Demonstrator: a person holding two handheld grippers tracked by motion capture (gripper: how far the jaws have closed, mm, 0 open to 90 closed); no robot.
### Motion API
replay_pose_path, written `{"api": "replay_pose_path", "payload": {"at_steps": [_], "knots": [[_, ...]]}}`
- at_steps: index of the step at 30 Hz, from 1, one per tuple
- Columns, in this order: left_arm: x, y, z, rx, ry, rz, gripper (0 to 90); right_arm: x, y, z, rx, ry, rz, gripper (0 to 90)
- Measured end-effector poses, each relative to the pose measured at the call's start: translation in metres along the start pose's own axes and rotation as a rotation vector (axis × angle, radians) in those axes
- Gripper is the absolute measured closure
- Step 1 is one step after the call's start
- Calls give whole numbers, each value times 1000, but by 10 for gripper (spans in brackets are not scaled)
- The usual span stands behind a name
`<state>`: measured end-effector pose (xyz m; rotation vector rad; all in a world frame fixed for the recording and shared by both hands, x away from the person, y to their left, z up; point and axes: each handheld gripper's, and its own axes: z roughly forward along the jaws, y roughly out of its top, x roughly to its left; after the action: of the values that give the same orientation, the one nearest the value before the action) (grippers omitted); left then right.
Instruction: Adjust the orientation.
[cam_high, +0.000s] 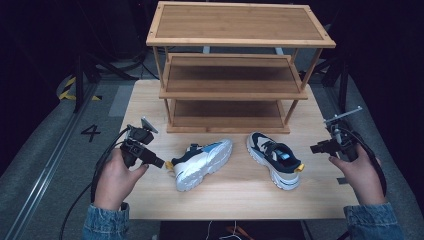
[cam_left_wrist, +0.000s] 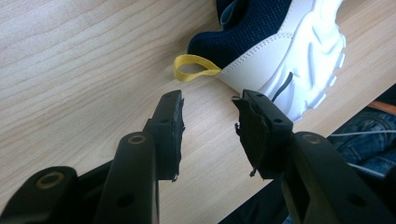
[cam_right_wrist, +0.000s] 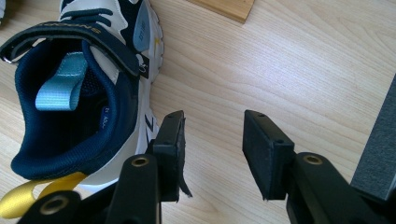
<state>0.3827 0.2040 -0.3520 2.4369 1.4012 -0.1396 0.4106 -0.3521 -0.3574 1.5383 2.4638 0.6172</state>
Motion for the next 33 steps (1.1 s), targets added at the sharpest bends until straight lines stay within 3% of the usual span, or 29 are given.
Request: {"api": "replay_pose_path", "payload": {"at_steps": [2,5,10,14,17,18,19,27,33], "knots": [[-5,3,1,5,26,29,608,-1,-2,0,-5,6,9,585],[-12,6,1,4,17,53,664,0,-4,-1,-4,11,7,579],[-26,10,3,37,34,140,838,1,-7,0,-2,14,11,577],[-34,15,8,41,16,188,895,2,-8,-1,-1,14,12,578],[-39,18,10,33,-3,197,896,2,-10,0,0,16,10,578],[-41,20,10,13,-40,202,896,2,-10,0,0,16,7,577],[-43,20,12,13,-49,208,896,2,-10,1,2,17,6,577],[-53,26,26,61,-44,236,896,5,-9,5,14,23,-2,577],[-60,31,35,54,-49,253,896,5,-9,5,15,25,2,577]]}}
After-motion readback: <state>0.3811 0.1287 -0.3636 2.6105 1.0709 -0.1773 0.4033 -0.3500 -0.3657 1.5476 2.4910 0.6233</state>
